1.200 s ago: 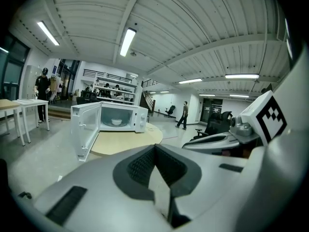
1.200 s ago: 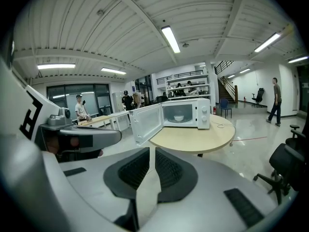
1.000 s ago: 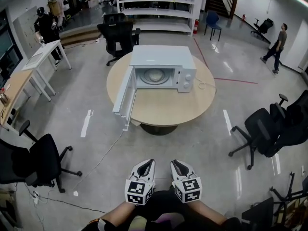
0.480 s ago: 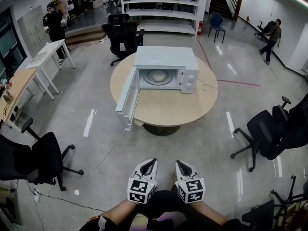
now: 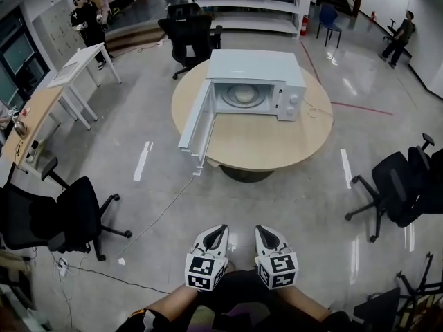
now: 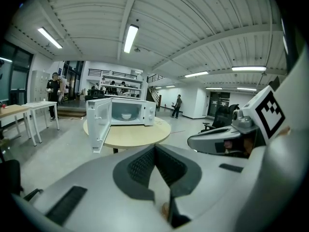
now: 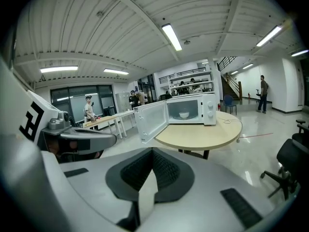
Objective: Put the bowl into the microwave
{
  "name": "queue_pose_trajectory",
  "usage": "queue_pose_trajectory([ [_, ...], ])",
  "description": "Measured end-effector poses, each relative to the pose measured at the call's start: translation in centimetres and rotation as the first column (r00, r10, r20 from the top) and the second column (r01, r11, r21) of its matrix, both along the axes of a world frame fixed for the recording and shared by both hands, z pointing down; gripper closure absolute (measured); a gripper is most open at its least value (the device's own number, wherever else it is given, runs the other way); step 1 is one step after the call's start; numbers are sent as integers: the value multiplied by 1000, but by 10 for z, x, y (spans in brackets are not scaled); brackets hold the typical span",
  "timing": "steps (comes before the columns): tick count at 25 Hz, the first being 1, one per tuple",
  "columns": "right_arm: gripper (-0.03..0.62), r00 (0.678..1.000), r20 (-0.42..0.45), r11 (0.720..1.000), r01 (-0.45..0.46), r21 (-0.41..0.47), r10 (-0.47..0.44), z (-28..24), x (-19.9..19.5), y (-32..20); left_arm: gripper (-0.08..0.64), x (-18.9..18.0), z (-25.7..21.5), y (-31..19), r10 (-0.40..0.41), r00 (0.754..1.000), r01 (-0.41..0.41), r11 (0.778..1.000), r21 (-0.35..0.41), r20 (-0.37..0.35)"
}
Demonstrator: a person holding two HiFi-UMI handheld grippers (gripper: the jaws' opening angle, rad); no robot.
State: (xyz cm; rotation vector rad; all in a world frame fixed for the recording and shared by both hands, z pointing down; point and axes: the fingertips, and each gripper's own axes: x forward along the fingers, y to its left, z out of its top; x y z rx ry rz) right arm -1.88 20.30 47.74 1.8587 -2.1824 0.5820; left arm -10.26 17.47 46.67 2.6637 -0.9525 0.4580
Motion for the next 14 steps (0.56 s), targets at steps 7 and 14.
queue_pose_trajectory([
  [7, 577, 1000, -18, 1000, 5, 1, -5, -2, 4, -5, 512, 4, -1, -5, -7, 1000, 7, 1000, 2, -13],
  [14, 577, 1000, -15, 1000, -2, 6, 2, -6, 8, -3, 512, 6, -6, -1, -11, 1000, 11, 1000, 4, -22],
])
